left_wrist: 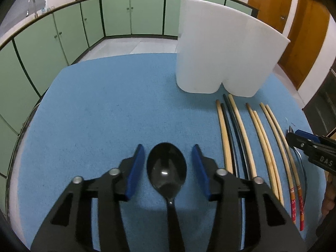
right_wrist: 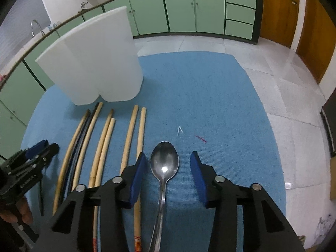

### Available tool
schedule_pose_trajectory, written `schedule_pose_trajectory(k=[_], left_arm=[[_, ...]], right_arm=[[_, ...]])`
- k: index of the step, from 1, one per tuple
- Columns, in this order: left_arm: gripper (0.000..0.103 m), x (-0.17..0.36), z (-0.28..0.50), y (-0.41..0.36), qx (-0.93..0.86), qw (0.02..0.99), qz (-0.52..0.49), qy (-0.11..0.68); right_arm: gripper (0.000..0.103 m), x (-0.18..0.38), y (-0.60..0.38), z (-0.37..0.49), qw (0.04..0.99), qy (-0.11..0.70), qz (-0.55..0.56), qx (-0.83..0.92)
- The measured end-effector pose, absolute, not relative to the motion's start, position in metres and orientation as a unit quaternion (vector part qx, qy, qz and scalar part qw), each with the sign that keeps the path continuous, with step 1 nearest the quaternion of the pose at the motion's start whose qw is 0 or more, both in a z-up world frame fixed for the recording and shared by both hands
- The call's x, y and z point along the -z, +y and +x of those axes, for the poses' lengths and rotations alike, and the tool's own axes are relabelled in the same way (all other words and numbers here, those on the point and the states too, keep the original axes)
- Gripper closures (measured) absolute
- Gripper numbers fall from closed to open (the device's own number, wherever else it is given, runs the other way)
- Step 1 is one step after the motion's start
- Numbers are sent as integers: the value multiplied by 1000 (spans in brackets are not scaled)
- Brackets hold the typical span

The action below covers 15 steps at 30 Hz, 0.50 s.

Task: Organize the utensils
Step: 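Close the left tool on the black spoon while the right tool grips the metal spoon, then lift both spoons and carry them over the white utensil holder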

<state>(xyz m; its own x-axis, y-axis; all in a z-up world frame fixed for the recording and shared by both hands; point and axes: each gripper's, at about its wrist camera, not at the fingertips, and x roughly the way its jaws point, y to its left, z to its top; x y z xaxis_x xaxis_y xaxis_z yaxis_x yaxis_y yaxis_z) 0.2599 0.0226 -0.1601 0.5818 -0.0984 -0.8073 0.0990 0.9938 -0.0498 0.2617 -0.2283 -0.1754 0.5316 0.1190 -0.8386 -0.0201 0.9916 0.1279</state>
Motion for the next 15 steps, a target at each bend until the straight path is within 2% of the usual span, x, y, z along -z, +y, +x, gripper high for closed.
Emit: schedule_pose_trajectory(k=[1, 4, 8, 15], left_arm=[[69, 160, 259, 22, 58, 889, -1, 453], [70, 161, 257, 19, 65, 890, -4, 451], [70, 158, 245, 17, 68, 899, -12, 432], [70, 124, 219, 15, 71, 940, -20, 334]], right_arm=[[65, 175, -225, 260, 874, 482, 41, -36], [75, 174, -221, 257, 874, 482, 36, -42], [75, 170, -224, 248, 880, 468, 52, -56], [75, 124, -237, 211, 927, 366, 48, -68]])
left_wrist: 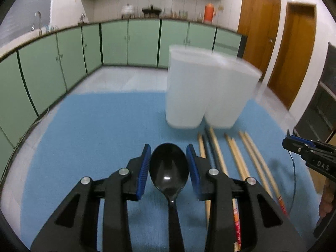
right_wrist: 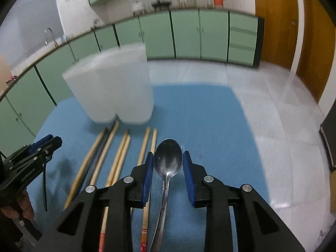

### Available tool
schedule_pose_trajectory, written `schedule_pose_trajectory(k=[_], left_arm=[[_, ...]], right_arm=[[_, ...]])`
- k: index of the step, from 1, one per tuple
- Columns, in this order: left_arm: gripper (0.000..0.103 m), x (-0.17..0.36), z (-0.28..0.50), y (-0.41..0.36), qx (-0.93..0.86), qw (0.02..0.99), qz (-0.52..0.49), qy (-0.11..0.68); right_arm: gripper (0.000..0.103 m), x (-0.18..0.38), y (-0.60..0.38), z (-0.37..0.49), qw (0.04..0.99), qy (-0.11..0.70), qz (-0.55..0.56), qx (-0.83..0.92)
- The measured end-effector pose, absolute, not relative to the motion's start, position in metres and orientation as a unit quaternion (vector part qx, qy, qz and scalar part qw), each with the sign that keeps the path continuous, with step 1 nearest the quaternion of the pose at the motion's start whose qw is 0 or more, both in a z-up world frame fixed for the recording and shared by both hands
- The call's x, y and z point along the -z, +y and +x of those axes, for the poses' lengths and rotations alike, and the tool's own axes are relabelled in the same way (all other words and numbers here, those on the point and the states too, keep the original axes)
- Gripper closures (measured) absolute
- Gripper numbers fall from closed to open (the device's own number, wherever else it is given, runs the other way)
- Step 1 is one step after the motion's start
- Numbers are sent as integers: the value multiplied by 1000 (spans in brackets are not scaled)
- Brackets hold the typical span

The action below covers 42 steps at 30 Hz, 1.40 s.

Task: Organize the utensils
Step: 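Lift both spoons and carry them over the white utensil holder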

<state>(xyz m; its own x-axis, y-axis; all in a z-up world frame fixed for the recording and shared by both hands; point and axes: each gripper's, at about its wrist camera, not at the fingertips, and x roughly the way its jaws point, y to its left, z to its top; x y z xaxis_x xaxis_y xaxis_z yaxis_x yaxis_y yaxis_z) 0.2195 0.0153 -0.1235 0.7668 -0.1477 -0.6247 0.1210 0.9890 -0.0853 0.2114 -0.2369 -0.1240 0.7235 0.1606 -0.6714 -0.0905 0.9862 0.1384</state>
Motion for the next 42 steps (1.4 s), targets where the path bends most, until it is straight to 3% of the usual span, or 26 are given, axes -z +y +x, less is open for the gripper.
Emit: schedule_pose_trajectory(k=[12, 21, 29, 42], left_arm=[[70, 54, 216, 18, 87, 972, -40, 214], [70, -2, 272, 1, 106, 983, -57, 136], [70, -11, 323, -21, 112, 986, -63, 104], [70, 25, 369, -29, 109, 985, -75, 109]], right_arm=[[75, 41, -251, 204, 961, 247, 66, -109], [75, -19, -243, 246, 973, 178, 65, -131], [75, -23, -226, 304, 978, 158, 60, -126], [75, 27, -202, 367, 973, 188, 48, -124]])
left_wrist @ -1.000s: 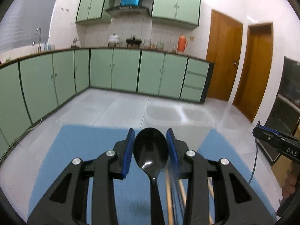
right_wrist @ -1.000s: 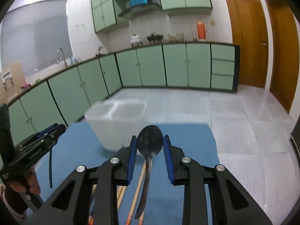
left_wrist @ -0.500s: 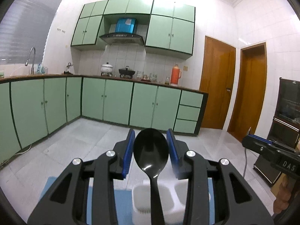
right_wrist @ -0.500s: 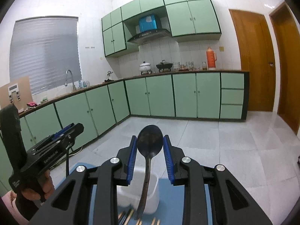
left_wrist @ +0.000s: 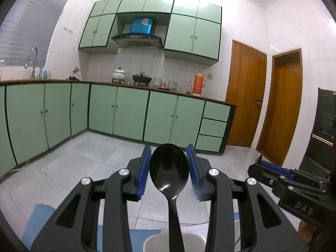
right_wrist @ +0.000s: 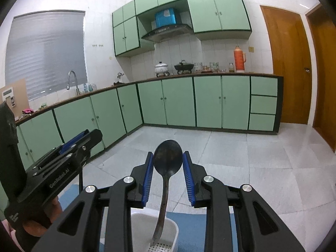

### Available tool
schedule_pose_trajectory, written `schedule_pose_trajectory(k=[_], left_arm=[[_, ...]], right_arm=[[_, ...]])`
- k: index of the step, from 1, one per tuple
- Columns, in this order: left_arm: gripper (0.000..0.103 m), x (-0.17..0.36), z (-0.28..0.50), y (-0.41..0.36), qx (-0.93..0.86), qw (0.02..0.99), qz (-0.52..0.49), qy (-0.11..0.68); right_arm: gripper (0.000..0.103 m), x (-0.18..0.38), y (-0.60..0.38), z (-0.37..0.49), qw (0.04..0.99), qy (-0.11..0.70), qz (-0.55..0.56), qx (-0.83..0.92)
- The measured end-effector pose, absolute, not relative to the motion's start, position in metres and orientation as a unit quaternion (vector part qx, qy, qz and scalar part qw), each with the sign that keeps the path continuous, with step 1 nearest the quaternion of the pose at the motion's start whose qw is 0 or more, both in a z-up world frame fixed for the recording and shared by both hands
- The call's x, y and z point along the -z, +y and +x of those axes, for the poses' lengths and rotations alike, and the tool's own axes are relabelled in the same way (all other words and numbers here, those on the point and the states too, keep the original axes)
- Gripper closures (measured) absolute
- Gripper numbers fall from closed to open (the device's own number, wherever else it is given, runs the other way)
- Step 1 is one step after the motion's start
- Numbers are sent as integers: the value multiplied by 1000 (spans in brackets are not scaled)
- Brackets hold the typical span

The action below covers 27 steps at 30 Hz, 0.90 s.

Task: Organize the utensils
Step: 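Lift both spoons and carry them over the white utensil holder, then open both tools to drop the spoons into the holder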

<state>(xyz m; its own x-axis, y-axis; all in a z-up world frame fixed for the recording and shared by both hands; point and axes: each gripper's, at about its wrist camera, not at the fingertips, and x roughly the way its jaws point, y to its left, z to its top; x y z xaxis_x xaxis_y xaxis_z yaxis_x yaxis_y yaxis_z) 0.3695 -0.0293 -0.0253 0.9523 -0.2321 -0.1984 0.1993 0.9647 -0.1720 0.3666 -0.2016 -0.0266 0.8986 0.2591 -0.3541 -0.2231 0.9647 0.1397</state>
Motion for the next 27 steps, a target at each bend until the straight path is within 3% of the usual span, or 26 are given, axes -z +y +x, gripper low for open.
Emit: schedule_pose_trajectory(k=[12, 14, 21, 23, 27], left_arm=[[66, 57, 361, -27, 115, 980, -73, 148], [55, 56, 357, -23, 113, 979, -75, 150], [42, 42, 323, -11, 109, 980, -76, 149], [31, 36, 310, -9, 103, 981, -71, 149], [21, 31, 275, -6, 99, 980, -64, 159]], right_arm=[[74, 53, -194, 361, 964, 216, 50, -146], [62, 53, -196, 356, 964, 216, 50, -145], [58, 43, -208, 327, 968, 206, 56, -133], [50, 41, -212, 307, 970, 202, 53, -123], [40, 45, -222, 269, 971, 205, 59, -105]])
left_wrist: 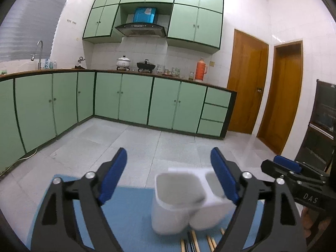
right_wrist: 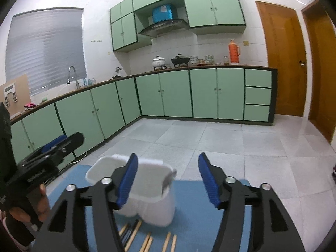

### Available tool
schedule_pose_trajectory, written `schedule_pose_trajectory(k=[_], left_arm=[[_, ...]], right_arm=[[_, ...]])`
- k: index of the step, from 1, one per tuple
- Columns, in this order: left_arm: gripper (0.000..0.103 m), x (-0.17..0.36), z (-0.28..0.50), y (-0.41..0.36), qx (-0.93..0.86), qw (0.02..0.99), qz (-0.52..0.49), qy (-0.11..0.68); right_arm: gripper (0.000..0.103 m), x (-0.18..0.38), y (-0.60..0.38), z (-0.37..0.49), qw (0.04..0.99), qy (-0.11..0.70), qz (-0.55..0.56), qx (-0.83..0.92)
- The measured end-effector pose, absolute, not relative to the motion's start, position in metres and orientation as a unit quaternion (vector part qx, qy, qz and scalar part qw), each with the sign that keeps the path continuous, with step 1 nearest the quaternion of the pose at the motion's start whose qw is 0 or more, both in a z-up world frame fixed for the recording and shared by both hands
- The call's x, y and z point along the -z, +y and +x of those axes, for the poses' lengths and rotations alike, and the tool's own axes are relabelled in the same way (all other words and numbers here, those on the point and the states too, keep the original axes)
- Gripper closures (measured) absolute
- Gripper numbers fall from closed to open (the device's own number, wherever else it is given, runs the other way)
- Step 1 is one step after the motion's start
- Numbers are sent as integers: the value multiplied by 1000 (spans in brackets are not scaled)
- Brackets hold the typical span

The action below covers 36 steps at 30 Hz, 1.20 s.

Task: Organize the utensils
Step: 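Open both tools to drop the spoons into the holder, then move both tools back over the row of chopsticks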

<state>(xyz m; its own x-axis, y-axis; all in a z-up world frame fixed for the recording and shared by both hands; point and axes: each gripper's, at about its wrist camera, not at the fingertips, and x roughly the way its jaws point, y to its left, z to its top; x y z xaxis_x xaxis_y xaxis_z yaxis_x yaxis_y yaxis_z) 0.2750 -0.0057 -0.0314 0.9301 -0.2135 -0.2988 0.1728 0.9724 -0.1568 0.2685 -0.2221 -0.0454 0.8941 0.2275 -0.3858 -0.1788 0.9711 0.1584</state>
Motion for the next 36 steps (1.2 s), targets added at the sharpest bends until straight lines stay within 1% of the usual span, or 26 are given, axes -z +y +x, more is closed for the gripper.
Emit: schedule_pose_trajectory(k=[1, 2, 5, 13, 18, 21, 23, 26, 28, 32, 36], left_arm=[[18, 32, 264, -5, 96, 980, -60, 164], [17, 34, 255, -4, 93, 979, -55, 170], [15, 43, 228, -2, 90, 975, -44, 197], [15, 89, 160, 10, 77, 953, -27, 293], [15, 115, 131, 9, 76, 940, -8, 332], [15, 128, 117, 11, 77, 930, 4, 359], [18, 136, 108, 11, 78, 925, 11, 372], [20, 146, 99, 12, 78, 915, 19, 394], [22, 153, 95, 11, 77, 909, 28, 409], [30, 166, 94, 10, 69, 894, 43, 440], [30, 169, 92, 11, 68, 892, 40, 445]], right_arm=[[38, 47, -224, 261, 971, 207, 62, -102], [35, 51, -227, 251, 970, 210, 66, -98], [32, 66, -234, 218, 967, 231, 71, -85], [32, 111, -246, 151, 949, 298, 89, -58], [32, 137, -242, 115, 938, 333, 84, -52], [35, 149, -240, 99, 931, 351, 82, -57], [39, 155, -238, 88, 927, 361, 76, -62], [41, 158, -239, 81, 923, 370, 81, -65], [42, 157, -239, 78, 922, 372, 87, -67], [42, 152, -239, 75, 923, 368, 87, -69], [42, 149, -237, 73, 924, 365, 88, -72]])
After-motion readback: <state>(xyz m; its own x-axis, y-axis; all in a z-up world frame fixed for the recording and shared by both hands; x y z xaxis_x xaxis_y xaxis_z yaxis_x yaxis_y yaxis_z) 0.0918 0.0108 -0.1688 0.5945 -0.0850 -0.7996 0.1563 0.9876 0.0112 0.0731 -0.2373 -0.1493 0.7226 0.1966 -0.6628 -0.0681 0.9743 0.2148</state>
